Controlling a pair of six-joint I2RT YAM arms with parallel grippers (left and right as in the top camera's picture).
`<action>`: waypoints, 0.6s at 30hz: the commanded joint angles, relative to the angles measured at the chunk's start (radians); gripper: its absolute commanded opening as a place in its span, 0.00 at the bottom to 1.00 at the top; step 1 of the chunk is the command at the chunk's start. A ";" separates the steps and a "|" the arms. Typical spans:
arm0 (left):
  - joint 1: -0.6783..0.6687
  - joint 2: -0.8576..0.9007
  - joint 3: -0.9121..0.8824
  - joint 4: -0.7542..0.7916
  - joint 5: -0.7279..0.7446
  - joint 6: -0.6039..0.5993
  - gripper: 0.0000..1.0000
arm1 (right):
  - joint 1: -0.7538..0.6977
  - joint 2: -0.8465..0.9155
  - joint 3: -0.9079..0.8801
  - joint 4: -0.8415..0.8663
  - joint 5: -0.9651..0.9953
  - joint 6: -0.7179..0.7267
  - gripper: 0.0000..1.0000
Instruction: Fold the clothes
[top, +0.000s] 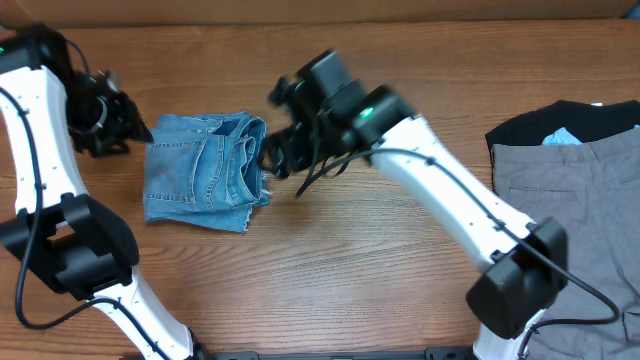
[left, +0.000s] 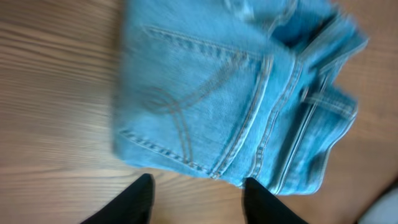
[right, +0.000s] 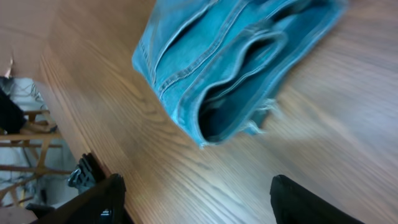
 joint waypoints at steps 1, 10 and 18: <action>-0.012 0.018 -0.179 0.075 0.078 0.094 0.40 | 0.045 0.072 -0.061 0.065 0.030 0.056 0.76; -0.011 0.018 -0.513 0.315 0.062 0.049 0.41 | 0.125 0.204 -0.069 0.257 -0.036 0.033 0.66; -0.011 0.018 -0.547 0.344 0.010 0.004 0.51 | 0.027 0.209 -0.053 0.221 0.216 0.052 0.04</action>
